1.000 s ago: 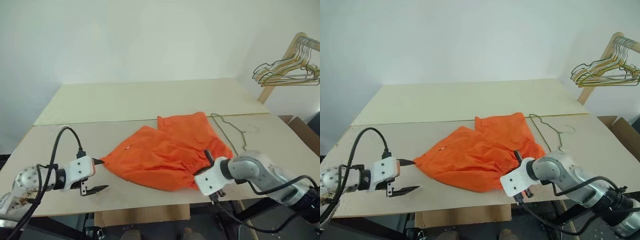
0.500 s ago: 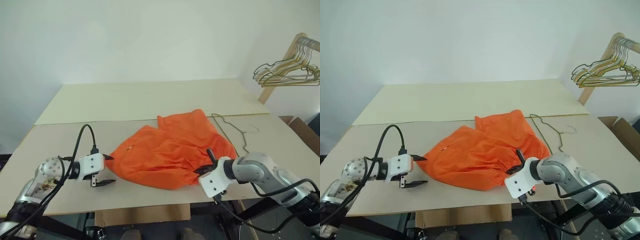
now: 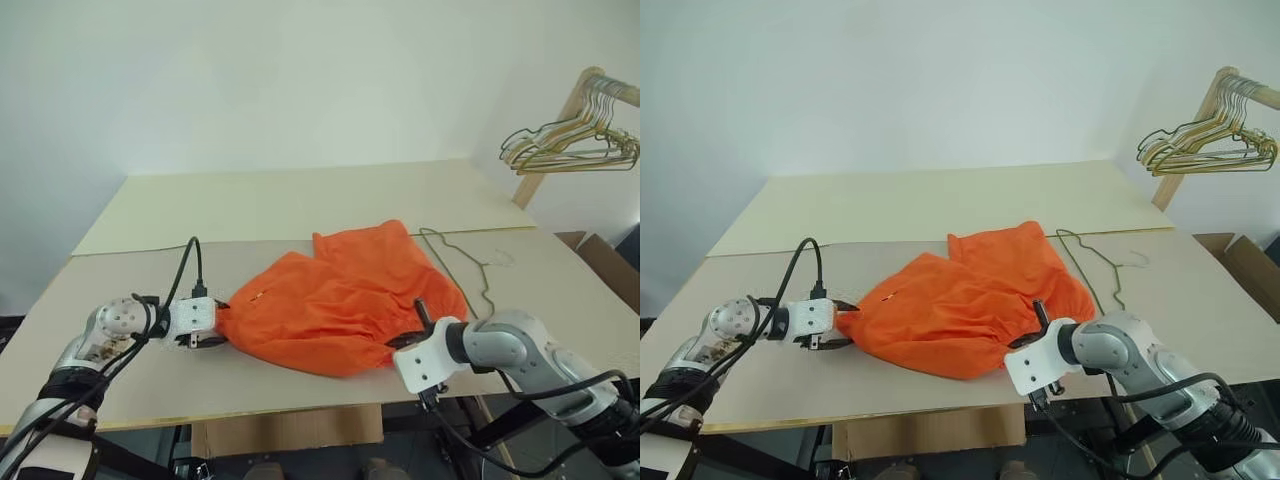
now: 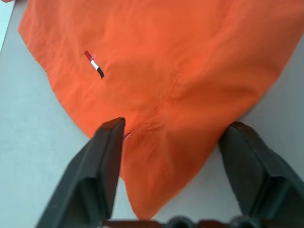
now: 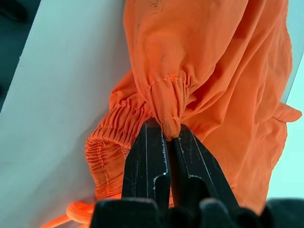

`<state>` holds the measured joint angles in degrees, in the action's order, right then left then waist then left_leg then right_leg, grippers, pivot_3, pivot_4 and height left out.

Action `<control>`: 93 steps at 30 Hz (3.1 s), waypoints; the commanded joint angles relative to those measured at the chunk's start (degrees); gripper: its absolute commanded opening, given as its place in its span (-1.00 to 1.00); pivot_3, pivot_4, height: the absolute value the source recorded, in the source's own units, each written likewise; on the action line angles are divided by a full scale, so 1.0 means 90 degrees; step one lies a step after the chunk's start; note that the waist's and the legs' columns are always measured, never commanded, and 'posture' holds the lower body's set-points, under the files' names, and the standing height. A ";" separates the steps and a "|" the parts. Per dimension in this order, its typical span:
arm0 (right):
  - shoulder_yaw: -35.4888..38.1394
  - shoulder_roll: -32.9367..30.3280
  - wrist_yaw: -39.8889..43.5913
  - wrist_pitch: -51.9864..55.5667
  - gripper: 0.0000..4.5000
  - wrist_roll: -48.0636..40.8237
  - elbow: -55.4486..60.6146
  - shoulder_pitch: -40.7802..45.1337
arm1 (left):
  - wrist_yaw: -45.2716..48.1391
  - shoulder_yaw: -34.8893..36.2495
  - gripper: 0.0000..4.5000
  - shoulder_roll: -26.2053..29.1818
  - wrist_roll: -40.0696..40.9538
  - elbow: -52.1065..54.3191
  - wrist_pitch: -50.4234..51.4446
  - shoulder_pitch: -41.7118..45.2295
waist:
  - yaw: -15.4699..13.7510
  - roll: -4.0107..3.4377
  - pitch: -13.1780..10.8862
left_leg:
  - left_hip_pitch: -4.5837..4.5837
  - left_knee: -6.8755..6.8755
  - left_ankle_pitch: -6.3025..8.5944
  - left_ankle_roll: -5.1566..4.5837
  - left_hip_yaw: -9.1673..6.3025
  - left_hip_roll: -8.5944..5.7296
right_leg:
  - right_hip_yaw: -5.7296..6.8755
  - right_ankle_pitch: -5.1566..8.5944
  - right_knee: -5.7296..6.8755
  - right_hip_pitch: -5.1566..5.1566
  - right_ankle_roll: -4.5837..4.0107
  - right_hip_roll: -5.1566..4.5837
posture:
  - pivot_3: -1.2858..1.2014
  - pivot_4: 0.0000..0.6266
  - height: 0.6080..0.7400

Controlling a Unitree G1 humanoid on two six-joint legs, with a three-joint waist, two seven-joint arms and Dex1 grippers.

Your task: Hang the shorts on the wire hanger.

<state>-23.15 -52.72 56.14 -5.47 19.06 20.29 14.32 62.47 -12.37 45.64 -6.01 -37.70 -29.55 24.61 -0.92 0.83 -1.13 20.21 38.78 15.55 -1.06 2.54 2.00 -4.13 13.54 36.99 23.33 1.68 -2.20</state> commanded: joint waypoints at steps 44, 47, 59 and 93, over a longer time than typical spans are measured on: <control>0.0291 0.2006 -0.7993 -0.1403 -1.00 0.2623 -0.7367 0.7382 | -0.4812 0.2368 -0.94 -0.1184 0.0165 0.3849 0.3019 0.3032 | 0.0276 0.0055 -0.0102 | 0.0296 -0.0102 -0.0109 0.0187 -0.0018 -0.0028 | -0.0031 -0.0071 0.0016 0.0339 -0.0057 -0.0036 | 0.08 -1.00 1.00; 0.0445 0.1805 -0.7776 -0.1915 -1.00 0.2326 -0.6827 0.6632 | -0.3890 0.2544 -0.94 -0.0773 0.0833 0.4890 0.2833 0.2083 | 0.0280 0.0062 -0.0094 | 0.0295 -0.0106 -0.0093 0.0208 -0.0027 -0.0026 | -0.0006 -0.0065 0.0008 0.0331 -0.0049 -0.0041 | 0.10 -1.00 1.00; -0.0609 0.0408 -0.4030 -0.4189 -1.00 0.1890 -0.5077 0.2784 | -0.0804 0.2324 -0.94 0.1430 0.1397 0.6939 0.3602 -0.2820 | 0.0197 0.0058 -0.0115 | 0.0098 -0.0041 -0.0048 0.0075 -0.0016 -0.0021 | 0.0003 -0.0061 -0.0060 0.0082 -0.0025 -0.0032 | 0.11 -1.00 1.00; -0.0865 -0.0082 -0.2928 -0.7254 -0.73 0.2408 -0.6251 0.3268 | 0.0839 0.2796 -1.00 0.1409 0.3099 0.6654 0.4912 -0.3470 | 0.0407 0.0070 -0.0123 | -0.0040 -0.0081 -0.0063 0.0006 0.0001 -0.0016 | -0.0028 -0.0037 -0.0022 -0.0011 -0.0050 -0.0026 | 0.07 -1.00 1.00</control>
<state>-31.20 -52.49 29.65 -68.92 41.53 -35.60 42.20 69.72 10.32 57.34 20.72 23.37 15.00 -7.27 2.75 1.46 -2.24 19.84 38.06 14.99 -1.00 2.55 1.85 -4.38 13.32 36.80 23.22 1.20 -2.43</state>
